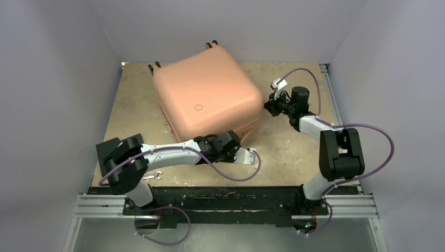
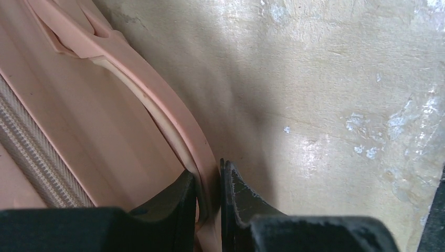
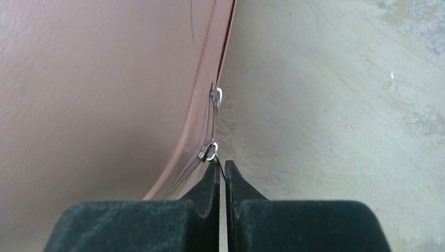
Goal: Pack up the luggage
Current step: Zip the luggage at the center of the board.
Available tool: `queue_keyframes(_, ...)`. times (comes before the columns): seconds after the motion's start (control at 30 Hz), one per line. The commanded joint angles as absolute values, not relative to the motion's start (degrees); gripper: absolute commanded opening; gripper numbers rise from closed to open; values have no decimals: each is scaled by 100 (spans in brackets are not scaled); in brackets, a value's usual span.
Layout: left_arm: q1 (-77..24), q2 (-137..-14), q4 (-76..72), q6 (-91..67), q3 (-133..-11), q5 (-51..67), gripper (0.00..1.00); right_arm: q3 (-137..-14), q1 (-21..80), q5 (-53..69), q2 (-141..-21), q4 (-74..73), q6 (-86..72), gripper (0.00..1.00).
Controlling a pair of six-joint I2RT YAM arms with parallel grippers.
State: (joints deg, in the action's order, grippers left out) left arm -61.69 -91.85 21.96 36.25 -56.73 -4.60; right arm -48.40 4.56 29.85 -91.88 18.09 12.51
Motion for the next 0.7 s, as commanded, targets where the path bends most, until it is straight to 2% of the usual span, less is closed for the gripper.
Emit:
queue_keyframes(0.0,-6618,-8942,3531,4261,-5260,-107,0,-5633,158,1952,-9596,2558,1628,0)
queue_keyframes(0.43,-6803,-8682,3485,4366,-5024,-123,0,-6479,345,1859,-10294,2386,1520,0)
queue_keyframes(0.47,-6803,-8653,3469,4333,-5042,-123,0,-6530,347,1870,-10308,2287,1506,1)
queue_keyframes(0.53,-6803,-8588,3417,4198,-5121,-195,0,-6644,356,1868,-10278,2008,1518,12)
queue_keyframes(0.57,-6803,-8550,3439,4149,-5175,-224,5,-6679,353,1872,-10238,1838,1575,18)
queue_keyframes(0.67,-6803,-8420,3609,4052,-5456,-252,43,-6636,358,1989,-10003,1419,1745,35)
